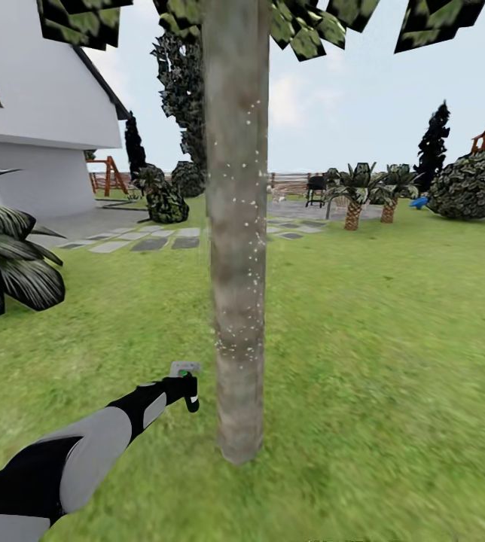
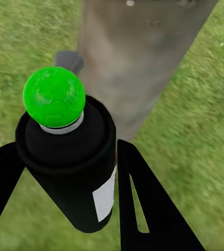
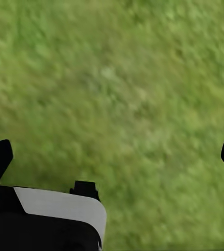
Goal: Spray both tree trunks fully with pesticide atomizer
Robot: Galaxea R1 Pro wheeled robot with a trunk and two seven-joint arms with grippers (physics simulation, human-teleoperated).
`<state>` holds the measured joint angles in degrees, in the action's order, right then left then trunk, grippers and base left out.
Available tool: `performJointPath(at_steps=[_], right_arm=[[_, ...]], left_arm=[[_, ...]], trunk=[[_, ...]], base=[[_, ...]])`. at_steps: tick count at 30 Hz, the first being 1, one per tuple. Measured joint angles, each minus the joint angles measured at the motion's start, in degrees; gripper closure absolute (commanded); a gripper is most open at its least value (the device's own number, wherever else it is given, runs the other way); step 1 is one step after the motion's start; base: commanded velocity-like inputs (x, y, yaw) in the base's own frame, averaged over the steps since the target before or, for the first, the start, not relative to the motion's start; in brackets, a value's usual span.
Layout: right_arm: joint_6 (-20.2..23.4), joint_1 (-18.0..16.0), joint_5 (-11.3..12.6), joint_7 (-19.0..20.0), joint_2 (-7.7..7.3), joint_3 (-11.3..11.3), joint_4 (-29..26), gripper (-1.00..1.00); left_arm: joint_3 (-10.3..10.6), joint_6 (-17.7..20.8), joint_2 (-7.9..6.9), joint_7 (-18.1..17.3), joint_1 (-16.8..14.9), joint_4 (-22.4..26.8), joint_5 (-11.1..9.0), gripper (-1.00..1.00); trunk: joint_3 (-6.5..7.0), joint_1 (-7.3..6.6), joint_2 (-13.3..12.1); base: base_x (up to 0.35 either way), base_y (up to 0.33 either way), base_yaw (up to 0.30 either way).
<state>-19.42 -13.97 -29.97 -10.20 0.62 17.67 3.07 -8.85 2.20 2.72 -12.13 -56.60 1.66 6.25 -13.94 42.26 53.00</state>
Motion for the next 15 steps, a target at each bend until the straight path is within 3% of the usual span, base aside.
performJointPath(at_steps=[15], right_arm=[[0.0, 0.0, 0.0, 0.0, 0.0, 0.0, 0.0, -1.0]], left_arm=[[0.0, 0.0, 0.0, 0.0, 0.0, 0.0, 0.0, 1.0]], trunk=[[0.24, 0.0, 0.0]], base=[[0.0, 0.35, -0.278]])
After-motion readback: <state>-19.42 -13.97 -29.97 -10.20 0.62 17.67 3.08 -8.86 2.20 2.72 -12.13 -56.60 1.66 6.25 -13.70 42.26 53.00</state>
